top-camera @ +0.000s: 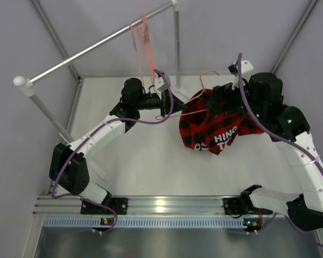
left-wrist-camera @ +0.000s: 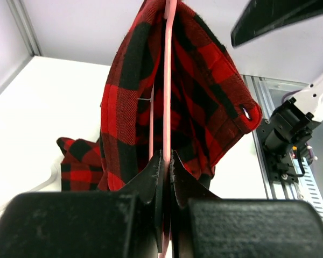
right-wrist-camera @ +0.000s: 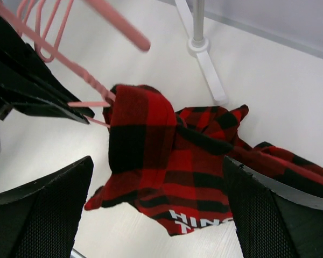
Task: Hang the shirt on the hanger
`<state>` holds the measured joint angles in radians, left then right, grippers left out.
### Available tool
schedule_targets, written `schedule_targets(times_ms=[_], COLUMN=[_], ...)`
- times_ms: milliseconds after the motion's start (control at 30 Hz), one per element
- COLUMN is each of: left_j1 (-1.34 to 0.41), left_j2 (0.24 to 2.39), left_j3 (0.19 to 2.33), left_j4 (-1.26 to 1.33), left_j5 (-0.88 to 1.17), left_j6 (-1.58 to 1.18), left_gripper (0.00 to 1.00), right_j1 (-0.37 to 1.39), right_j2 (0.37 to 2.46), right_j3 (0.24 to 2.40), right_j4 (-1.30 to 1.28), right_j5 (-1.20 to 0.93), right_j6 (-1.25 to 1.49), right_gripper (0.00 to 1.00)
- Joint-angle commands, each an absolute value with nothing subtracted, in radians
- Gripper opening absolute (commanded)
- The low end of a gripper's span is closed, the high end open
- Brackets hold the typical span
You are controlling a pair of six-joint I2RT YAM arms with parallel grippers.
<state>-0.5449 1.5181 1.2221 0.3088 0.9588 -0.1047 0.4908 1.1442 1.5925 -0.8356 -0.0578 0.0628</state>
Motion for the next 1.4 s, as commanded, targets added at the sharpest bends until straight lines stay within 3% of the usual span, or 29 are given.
schedule_targets(times_ms=[0,433,667,767,867,933,967,1000,1100,1300,1367], left_j1=[-0.543,-0.554,-0.591,-0.597,-0.597,-0.598,-0.598,-0.598,-0.597,-0.611,-0.615], left_j2=[1.526,1.583,1.582,1.582,1.583,1.583,1.586,1.589,1.601,1.603,1.576], left_j3=[1.238,1.238,1.232,1.233,1.233,1.233,1.235,1.233,1.232,1.218,1.210], left_j4=[0.480,0.597,0.565,0.564,0.566,0.569,0.569,0.571,0.586,0.572,0.507], left_j5=[0.959,0.954,0.913,0.905,0.899,0.891,0.890,0.888,0.887,0.905,0.897], left_j6=[-0.136,-0.259,-0.212,-0.207,-0.207,-0.209,-0.210,-0.213,-0.238,-0.253,-0.224], left_gripper=[0.00,0.00,0.00,0.00,0.00,0.00,0.00,0.00,0.00,0.01,0.32], right_j1=[0.499,0.503,0.509,0.532,0.560,0.580,0.586,0.591,0.603,0.612,0.612], right_j2=[1.089,1.023,1.138,1.169,1.190,1.201,1.201,1.203,1.206,1.203,1.201], right_j3=[1.565,1.385,1.420,1.417,1.424,1.428,1.431,1.431,1.434,1.430,1.428], right_j4=[-0.877,-0.433,-0.347,-0.315,-0.293,-0.291,-0.290,-0.288,-0.285,-0.287,-0.287], right_j5=[-0.020,-0.140,-0.058,0.015,0.081,0.132,0.149,0.188,0.248,0.311,0.316], right_j6=[0.028,0.101,0.155,0.153,0.135,0.121,0.120,0.117,0.109,0.077,0.055], right_gripper=[1.00,1.00,0.97,0.91,0.79,0.61,0.52,0.32,0.00,0.00,0.00])
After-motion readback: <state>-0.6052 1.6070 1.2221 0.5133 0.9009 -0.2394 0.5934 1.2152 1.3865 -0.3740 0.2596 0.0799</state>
